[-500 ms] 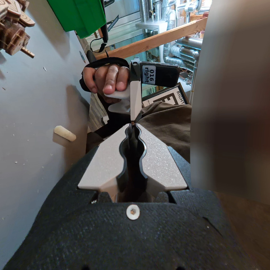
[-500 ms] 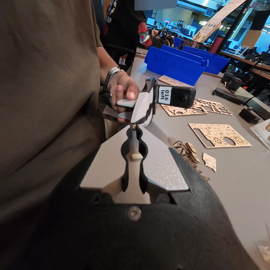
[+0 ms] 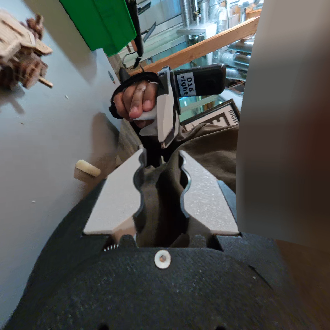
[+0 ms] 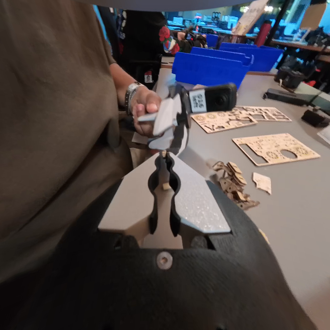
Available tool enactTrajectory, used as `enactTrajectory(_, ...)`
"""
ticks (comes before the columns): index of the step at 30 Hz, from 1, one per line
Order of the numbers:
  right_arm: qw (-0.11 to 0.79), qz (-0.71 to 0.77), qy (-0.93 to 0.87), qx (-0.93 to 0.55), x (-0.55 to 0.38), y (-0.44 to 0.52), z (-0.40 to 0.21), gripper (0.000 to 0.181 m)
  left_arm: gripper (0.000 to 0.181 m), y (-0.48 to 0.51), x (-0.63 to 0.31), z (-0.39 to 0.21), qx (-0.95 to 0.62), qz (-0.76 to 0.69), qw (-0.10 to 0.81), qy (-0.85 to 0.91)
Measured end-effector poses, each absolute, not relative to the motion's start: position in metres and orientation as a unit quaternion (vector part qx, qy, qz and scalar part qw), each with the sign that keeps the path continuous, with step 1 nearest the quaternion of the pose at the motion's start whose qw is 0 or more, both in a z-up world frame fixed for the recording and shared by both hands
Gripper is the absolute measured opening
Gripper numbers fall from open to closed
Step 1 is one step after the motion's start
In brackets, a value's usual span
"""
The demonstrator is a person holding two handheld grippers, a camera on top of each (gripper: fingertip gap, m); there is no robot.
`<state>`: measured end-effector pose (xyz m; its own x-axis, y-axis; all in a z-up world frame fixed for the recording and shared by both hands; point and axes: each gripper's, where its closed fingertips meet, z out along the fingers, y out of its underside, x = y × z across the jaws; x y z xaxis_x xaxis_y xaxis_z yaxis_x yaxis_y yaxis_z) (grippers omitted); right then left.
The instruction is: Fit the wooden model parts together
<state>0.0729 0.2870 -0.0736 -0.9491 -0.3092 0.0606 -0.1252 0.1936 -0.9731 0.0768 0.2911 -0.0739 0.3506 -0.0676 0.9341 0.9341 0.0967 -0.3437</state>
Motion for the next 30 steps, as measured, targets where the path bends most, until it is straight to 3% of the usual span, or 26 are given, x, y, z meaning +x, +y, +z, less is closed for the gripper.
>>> enactTrajectory(1, 0.077, -0.613, 0.776, -0.126, 0.067, 0.289, -0.076, 0.002, 0.044, 0.288, 0.074, -0.075, -0.551, -0.378, 0.623, -0.407)
enactTrajectory(4, 0.105, -0.581, 0.803, -0.089, 0.053, 0.297, -0.091, 0.002, 0.052, 0.281, 0.063, -0.091, -0.627, -0.252, 0.599, -0.430)
enactTrajectory(7, 0.143, -0.540, 0.826, -0.066, 0.049, 0.295, -0.106, 0.002, 0.056, 0.276, 0.056, -0.128, -0.742, -0.088, 0.507, -0.430)
enactTrajectory(13, 0.182, -0.454, 0.869, -0.072, 0.056, 0.287, -0.134, 0.002, 0.045, 0.278, 0.056, -0.157, -0.835, 0.060, 0.406, -0.367)
enactTrajectory(19, 0.194, -0.425, 0.879, -0.091, 0.061, 0.284, -0.143, 0.003, 0.028, 0.282, 0.059, -0.159, -0.839, 0.053, 0.414, -0.349)
enactTrajectory(30, 0.225, -0.393, 0.882, -0.129, 0.071, 0.283, -0.149, 0.003, 0.027, 0.286, 0.067, -0.160, -0.847, 0.030, 0.418, -0.326)
